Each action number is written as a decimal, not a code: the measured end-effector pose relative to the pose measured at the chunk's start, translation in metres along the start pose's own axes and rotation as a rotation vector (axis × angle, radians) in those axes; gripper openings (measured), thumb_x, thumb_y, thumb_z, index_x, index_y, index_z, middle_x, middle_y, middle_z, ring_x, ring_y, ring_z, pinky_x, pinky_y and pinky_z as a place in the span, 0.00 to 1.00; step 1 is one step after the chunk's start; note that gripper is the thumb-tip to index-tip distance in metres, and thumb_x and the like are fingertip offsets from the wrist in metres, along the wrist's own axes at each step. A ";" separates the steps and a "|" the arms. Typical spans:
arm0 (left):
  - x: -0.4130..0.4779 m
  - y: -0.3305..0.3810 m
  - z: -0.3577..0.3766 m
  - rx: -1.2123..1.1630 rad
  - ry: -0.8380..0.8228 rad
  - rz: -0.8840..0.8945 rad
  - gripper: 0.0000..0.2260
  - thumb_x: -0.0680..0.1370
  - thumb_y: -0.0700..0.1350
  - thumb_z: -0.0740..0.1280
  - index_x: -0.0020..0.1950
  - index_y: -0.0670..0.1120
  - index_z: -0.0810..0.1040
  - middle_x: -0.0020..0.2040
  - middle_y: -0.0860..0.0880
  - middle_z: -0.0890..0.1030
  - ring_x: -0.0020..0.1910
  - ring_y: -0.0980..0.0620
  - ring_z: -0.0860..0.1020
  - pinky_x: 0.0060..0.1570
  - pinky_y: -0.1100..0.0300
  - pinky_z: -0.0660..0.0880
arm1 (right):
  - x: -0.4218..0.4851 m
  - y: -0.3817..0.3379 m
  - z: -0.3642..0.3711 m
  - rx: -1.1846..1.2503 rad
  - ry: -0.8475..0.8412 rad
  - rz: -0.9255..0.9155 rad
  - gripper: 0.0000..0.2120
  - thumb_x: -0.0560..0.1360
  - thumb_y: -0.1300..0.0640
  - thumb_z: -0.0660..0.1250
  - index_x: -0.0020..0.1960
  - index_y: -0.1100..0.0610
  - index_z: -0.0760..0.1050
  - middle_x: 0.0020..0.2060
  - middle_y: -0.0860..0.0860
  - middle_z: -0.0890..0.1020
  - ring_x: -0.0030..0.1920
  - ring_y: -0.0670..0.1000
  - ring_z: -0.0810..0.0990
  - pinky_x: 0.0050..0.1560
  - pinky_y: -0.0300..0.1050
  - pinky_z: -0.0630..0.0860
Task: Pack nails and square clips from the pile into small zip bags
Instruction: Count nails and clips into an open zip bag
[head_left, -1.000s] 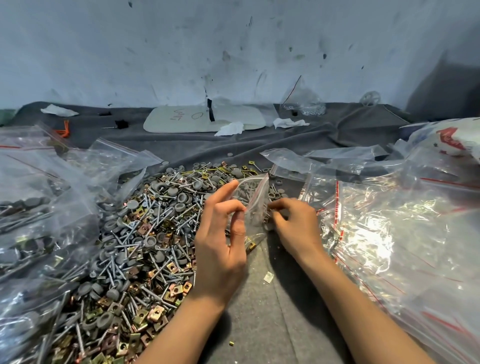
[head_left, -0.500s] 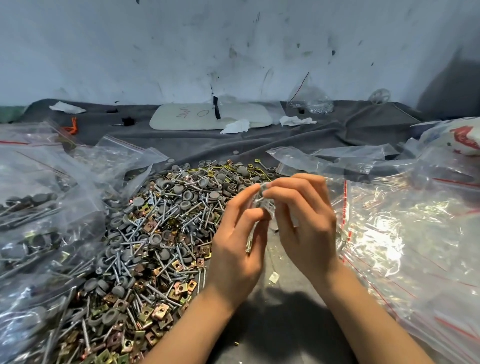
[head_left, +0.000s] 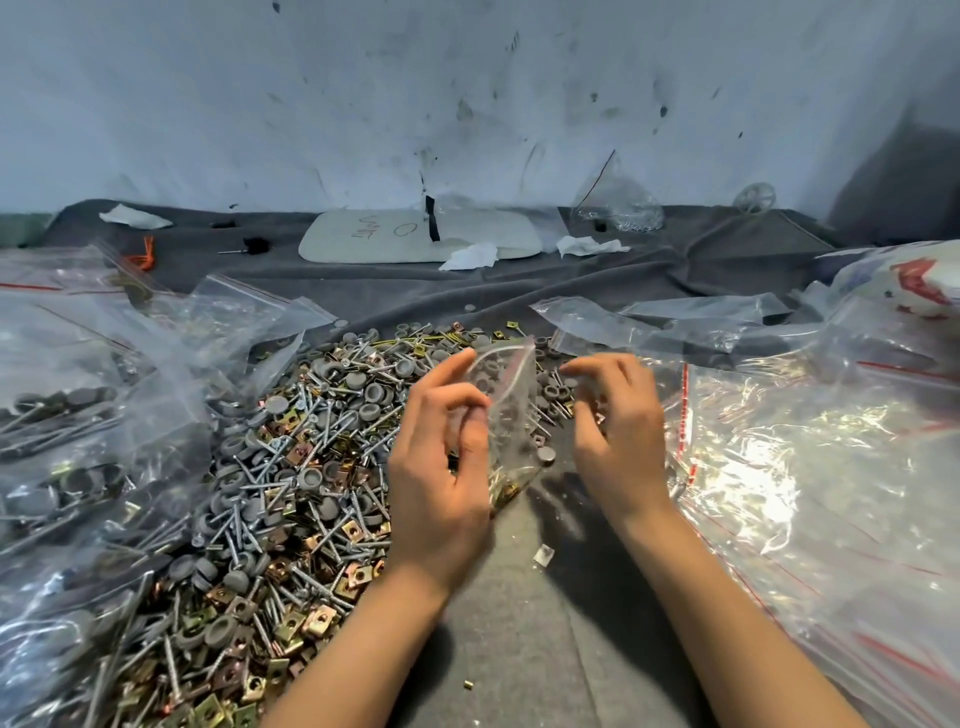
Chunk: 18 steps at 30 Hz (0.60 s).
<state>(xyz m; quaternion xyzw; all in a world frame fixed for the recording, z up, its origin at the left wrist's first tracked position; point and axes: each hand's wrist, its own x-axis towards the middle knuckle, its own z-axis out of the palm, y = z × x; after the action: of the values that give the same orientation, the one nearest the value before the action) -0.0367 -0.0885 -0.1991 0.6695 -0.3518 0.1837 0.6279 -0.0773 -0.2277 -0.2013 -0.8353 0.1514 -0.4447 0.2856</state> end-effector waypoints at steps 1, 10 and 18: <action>0.004 0.002 -0.003 -0.010 0.015 -0.019 0.05 0.78 0.40 0.61 0.51 0.48 0.73 0.64 0.51 0.75 0.51 0.41 0.79 0.40 0.47 0.76 | -0.001 0.005 0.002 -0.036 -0.119 0.042 0.09 0.74 0.68 0.64 0.51 0.60 0.78 0.47 0.50 0.75 0.51 0.53 0.75 0.53 0.44 0.71; 0.041 0.027 -0.036 -0.098 0.016 0.162 0.05 0.79 0.40 0.60 0.51 0.49 0.72 0.58 0.50 0.78 0.54 0.55 0.79 0.53 0.62 0.75 | -0.003 0.021 0.009 -0.260 -0.568 0.094 0.06 0.74 0.59 0.70 0.51 0.55 0.78 0.40 0.46 0.75 0.44 0.48 0.74 0.43 0.40 0.66; 0.013 0.000 -0.023 0.115 -0.226 0.392 0.04 0.78 0.38 0.62 0.52 0.42 0.73 0.46 0.43 0.78 0.44 0.49 0.78 0.44 0.60 0.75 | 0.005 0.001 -0.010 0.335 0.064 0.088 0.13 0.73 0.68 0.70 0.47 0.50 0.77 0.41 0.51 0.82 0.41 0.49 0.83 0.46 0.43 0.80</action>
<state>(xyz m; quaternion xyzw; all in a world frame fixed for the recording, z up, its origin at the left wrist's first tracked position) -0.0234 -0.0692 -0.1868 0.6395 -0.5322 0.2457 0.4974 -0.0830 -0.2344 -0.1938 -0.7540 0.1207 -0.4771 0.4352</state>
